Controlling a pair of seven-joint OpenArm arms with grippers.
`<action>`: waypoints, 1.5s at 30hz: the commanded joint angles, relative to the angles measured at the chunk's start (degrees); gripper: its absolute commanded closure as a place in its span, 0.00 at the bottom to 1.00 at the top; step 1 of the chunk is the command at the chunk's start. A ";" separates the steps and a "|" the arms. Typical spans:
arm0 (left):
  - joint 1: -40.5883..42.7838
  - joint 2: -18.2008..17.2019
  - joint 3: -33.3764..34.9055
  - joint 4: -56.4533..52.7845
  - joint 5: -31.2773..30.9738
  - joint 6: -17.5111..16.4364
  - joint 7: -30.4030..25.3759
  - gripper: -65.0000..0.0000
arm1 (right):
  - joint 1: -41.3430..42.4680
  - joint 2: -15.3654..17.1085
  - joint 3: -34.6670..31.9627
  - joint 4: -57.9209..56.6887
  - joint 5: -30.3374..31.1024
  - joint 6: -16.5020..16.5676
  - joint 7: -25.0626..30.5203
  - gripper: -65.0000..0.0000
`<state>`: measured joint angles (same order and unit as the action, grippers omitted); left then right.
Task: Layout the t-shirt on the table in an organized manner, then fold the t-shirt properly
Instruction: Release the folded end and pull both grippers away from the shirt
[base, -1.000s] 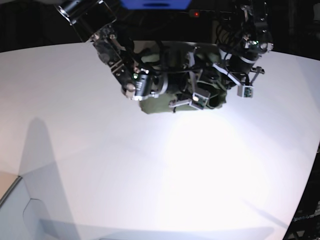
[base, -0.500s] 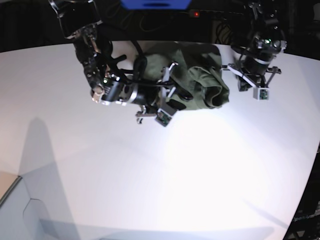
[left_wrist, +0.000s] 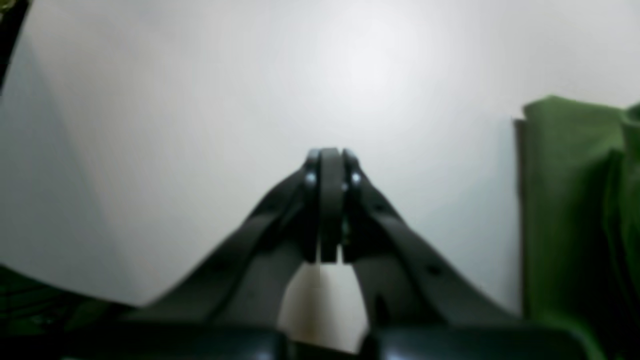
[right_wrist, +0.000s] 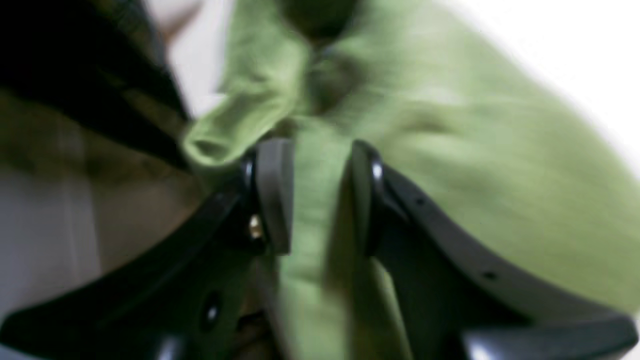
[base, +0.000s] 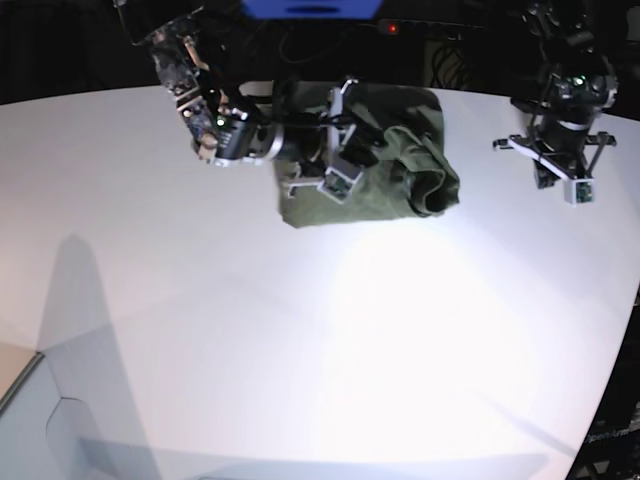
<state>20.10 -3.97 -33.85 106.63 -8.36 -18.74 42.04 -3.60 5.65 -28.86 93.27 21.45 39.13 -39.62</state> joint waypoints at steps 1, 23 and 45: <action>-0.19 -0.56 -0.84 1.11 -0.30 -0.11 -1.03 1.00 | 0.30 -0.68 -1.95 0.75 1.36 0.87 1.24 0.68; -0.01 6.82 -10.24 5.33 -0.47 -21.26 4.60 0.61 | 0.47 3.98 6.31 8.57 1.80 0.87 0.98 0.68; -7.66 8.32 -8.84 8.93 -40.30 -21.26 31.23 1.00 | -1.37 4.06 17.48 8.48 1.45 0.87 0.89 0.68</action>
<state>12.84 4.16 -42.96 114.74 -47.22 -40.07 74.00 -5.61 9.54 -11.62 100.84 21.71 39.16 -40.27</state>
